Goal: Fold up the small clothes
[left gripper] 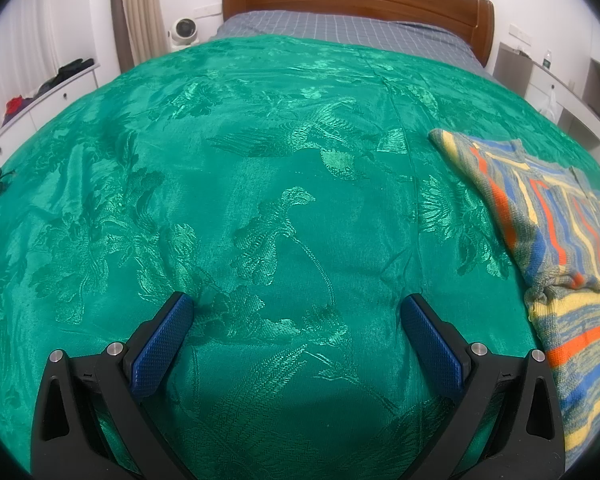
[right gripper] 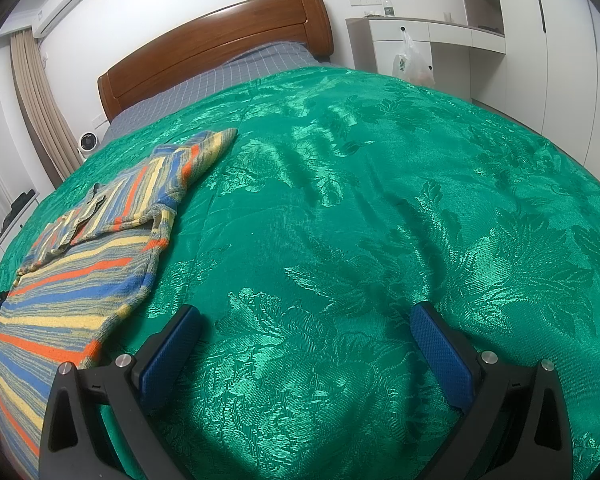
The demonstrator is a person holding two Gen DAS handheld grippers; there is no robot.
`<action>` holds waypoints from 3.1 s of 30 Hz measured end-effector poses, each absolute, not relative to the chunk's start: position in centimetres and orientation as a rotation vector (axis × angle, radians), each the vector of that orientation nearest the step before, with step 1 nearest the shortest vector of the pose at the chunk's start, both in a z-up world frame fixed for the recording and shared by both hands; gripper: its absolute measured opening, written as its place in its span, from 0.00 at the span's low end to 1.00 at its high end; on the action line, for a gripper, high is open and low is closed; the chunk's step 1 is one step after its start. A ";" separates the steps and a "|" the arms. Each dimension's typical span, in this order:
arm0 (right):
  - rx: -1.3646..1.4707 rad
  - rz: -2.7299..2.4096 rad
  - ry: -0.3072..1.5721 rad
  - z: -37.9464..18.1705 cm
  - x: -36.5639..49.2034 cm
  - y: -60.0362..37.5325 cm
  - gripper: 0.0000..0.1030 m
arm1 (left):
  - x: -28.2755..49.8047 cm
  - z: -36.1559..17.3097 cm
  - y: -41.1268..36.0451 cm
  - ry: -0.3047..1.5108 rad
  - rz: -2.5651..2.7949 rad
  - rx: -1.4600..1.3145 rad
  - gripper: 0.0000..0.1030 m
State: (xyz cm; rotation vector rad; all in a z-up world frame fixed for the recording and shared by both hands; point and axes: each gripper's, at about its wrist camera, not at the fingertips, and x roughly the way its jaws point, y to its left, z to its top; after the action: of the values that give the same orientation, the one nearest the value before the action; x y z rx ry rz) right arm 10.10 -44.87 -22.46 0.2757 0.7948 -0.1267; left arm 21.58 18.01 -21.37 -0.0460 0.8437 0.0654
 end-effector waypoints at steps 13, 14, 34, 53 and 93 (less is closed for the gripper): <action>0.260 -0.118 0.866 -22.0 11.0 -44.8 1.00 | 19.8 -18.7 19.6 0.941 -0.040 -0.142 0.98; 0.261 -0.083 0.911 -21.2 11.2 -45.1 0.99 | 18.4 -17.8 19.9 0.964 -0.075 -0.181 0.98; 0.352 0.387 1.341 -22.0 -3.4 -37.6 0.30 | -0.2 -21.6 6.5 1.302 -0.418 -0.038 0.04; 0.426 0.404 1.204 -14.0 -2.8 -39.1 0.05 | 2.3 -15.4 10.6 1.186 -0.507 -0.352 0.03; 0.278 0.318 1.193 -18.7 24.0 -40.4 0.54 | 23.8 -19.4 7.0 1.114 -0.312 -0.133 0.37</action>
State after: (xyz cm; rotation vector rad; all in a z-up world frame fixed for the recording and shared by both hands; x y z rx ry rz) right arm 23.98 -40.45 -18.71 0.2784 1.1929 0.3180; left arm 23.79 7.02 -19.35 -0.1335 1.1137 -0.3119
